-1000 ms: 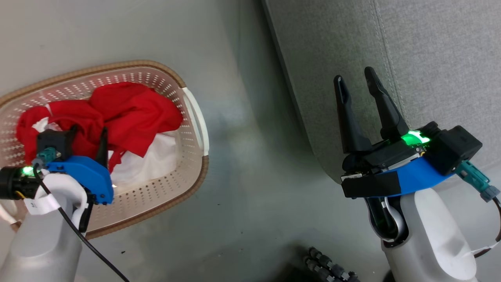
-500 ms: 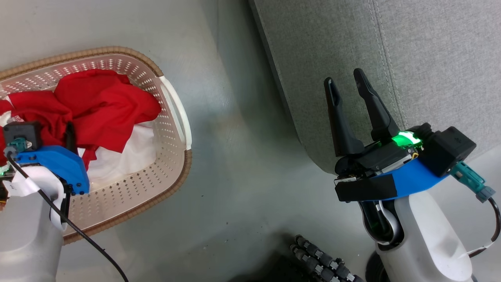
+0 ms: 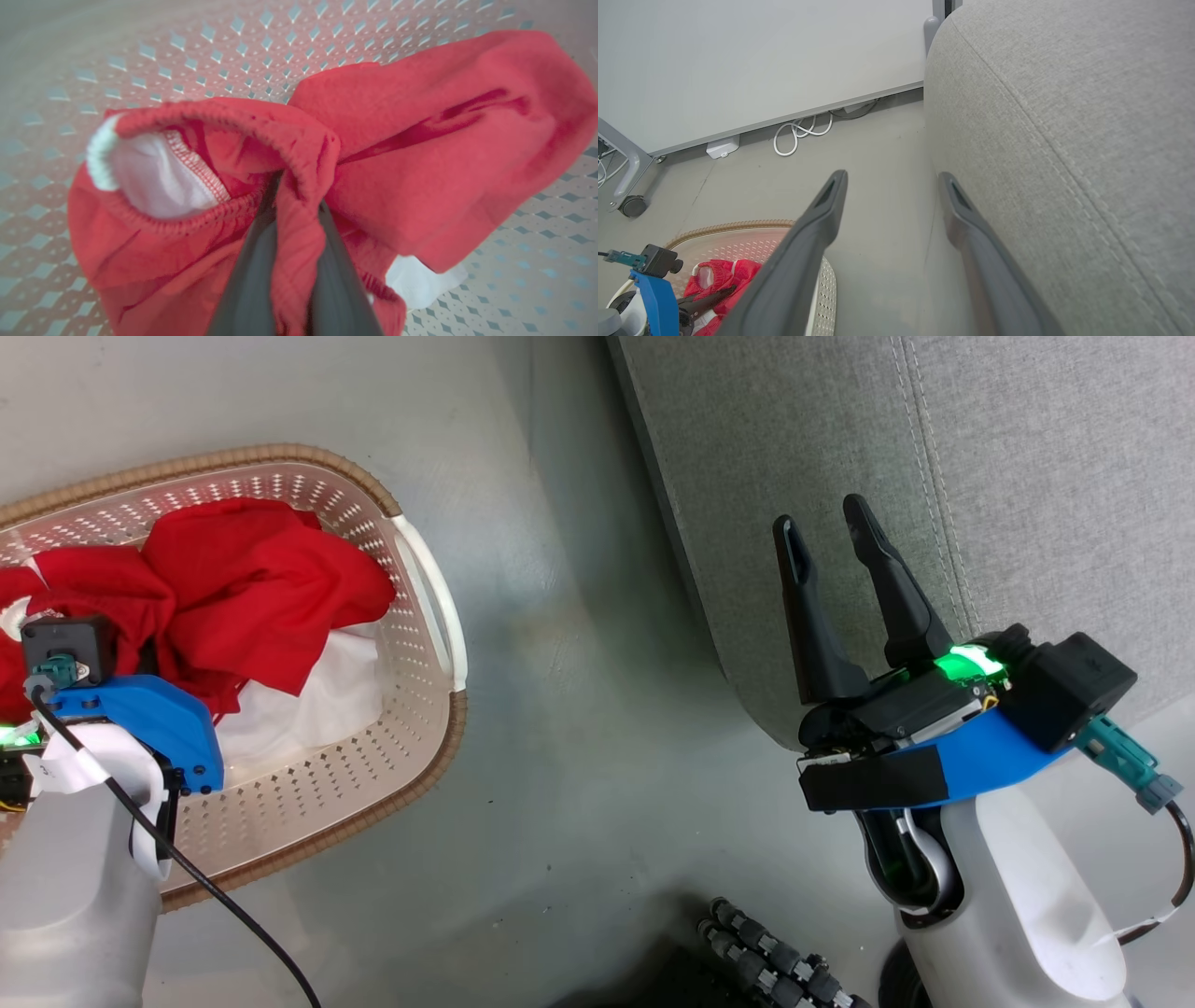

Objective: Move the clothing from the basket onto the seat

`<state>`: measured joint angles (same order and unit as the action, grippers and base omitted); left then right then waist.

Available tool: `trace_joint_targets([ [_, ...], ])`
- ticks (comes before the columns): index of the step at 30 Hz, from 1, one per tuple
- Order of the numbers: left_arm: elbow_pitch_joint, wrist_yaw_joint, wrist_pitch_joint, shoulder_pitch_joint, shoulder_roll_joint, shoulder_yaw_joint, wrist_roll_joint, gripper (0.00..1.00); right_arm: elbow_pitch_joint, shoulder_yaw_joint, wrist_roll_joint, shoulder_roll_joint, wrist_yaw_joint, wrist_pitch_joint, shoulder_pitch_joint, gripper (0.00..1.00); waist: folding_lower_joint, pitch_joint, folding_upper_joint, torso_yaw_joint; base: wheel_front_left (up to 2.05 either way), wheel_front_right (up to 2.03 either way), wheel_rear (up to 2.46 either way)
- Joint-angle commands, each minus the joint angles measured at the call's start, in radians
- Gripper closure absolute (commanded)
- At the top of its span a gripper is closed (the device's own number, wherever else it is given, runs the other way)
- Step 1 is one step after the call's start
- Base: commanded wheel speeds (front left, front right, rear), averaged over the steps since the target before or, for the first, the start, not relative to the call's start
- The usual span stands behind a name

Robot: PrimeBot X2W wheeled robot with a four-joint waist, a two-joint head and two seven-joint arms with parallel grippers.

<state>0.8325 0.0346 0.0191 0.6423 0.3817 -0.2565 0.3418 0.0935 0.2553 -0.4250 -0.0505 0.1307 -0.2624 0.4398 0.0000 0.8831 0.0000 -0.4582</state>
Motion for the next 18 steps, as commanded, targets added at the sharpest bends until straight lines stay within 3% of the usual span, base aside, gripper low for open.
trace_joint_targets([
  [1, -0.005, -0.001, 0.004, 0.015, 0.001, -0.002, 0.001, 1.00, 0.003, -0.004, 0.000, 0.000, 0.000, -0.003, 0.017, 0.00, 0.0000, -0.002, 0.0000, 0.003, 0.00, 0.00, 0.00],
  [10, 0.008, -0.006, 0.017, 0.013, -0.020, -0.012, 0.016, 1.00, 0.013, -0.011, 0.020, 0.000, 0.000, -0.003, 0.011, 0.00, 0.0000, -0.030, 0.0000, 0.020, 0.00, 0.00, 0.00],
  [18, 0.063, -0.032, 0.072, 0.006, -0.098, -0.041, 0.031, 1.00, 0.043, -0.033, 0.083, 0.000, 0.000, -0.003, -0.009, 0.00, 0.0000, -0.158, 0.0000, 0.087, 0.00, 0.00, 0.00],
])
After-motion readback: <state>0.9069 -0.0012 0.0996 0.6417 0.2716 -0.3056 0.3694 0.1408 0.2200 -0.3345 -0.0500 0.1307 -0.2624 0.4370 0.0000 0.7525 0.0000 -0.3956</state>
